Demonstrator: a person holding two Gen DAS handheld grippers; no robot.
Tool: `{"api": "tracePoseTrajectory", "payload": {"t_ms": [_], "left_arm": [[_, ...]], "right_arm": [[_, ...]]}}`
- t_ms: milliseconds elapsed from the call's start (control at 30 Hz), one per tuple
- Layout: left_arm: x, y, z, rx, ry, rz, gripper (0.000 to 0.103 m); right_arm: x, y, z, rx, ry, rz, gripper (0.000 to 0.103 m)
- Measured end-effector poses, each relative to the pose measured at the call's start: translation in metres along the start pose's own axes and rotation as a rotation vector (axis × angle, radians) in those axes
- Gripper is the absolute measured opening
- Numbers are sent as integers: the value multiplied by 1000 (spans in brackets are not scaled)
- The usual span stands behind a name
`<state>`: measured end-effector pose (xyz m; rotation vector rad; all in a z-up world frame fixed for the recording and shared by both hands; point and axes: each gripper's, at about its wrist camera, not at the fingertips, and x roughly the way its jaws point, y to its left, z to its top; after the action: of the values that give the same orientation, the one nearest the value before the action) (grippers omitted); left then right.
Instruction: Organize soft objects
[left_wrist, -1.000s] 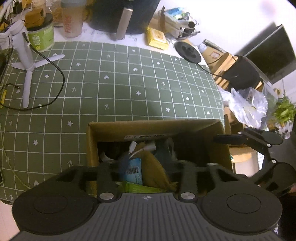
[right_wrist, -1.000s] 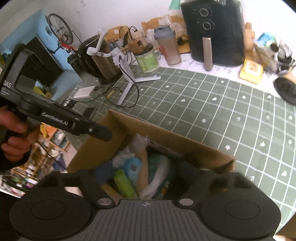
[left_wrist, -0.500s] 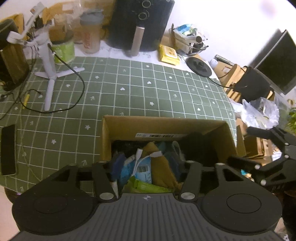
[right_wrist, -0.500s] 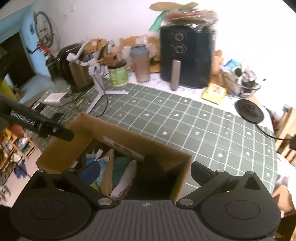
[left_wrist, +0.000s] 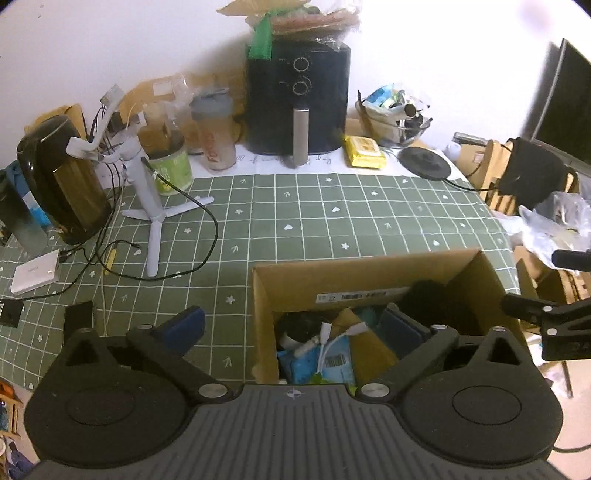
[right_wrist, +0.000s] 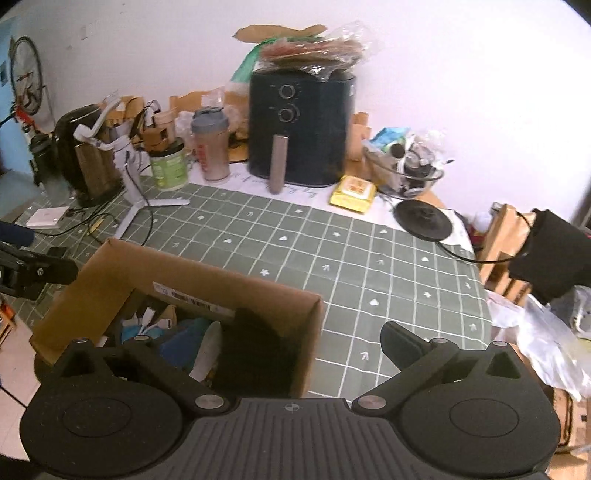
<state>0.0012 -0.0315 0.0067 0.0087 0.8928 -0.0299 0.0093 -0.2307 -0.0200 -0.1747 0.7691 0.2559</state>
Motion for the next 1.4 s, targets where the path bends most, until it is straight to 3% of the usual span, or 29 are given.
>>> {"api": "tracePoseTrajectory", "payload": {"t_ms": [333, 533, 867, 1400], "left_arm": [[-5, 3, -10, 85, 45, 0, 103], [-8, -2, -20, 122, 65, 0, 103], [-4, 4, -29, 57, 164, -52, 103], [2, 7, -43, 31, 264, -40, 103]], "right_arm": [[-5, 15, -7, 136, 128, 30, 103], [-6, 29, -14, 130, 198, -21, 103], [-8, 39, -26, 120, 278, -52, 103], [-1, 45, -38, 102, 367, -42, 103]]}}
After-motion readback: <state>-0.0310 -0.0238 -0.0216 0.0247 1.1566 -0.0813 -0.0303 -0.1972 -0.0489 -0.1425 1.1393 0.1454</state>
